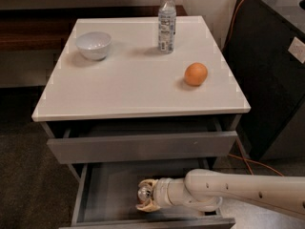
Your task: Place coke can into middle drawer
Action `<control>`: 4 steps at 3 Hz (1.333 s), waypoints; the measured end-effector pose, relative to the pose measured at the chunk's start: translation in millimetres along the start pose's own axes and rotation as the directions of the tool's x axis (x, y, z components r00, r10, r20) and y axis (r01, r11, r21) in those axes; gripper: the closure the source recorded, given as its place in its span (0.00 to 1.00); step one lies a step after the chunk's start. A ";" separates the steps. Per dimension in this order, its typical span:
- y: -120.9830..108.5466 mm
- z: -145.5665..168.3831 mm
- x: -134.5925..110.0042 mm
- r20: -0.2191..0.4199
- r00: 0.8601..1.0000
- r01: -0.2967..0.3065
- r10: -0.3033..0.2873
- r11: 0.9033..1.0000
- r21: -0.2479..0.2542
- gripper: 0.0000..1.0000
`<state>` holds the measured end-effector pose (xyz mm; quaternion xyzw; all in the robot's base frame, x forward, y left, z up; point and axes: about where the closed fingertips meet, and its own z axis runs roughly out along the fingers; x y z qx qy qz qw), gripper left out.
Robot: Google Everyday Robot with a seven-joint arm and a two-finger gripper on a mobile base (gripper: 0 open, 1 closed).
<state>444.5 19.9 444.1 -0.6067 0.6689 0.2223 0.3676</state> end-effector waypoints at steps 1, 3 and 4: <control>-2.2 4.5 2.0 -0.005 1.000 0.007 -0.007 1.000 -0.010 0.17; -9.4 -1.3 2.4 0.012 1.000 -0.018 0.018 1.000 -0.012 0.00; -9.7 -2.1 2.5 0.013 1.000 -0.019 0.019 1.000 -0.011 0.00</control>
Offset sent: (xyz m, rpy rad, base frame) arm 0.0107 -0.0037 -0.0058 -0.0104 0.0191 0.0109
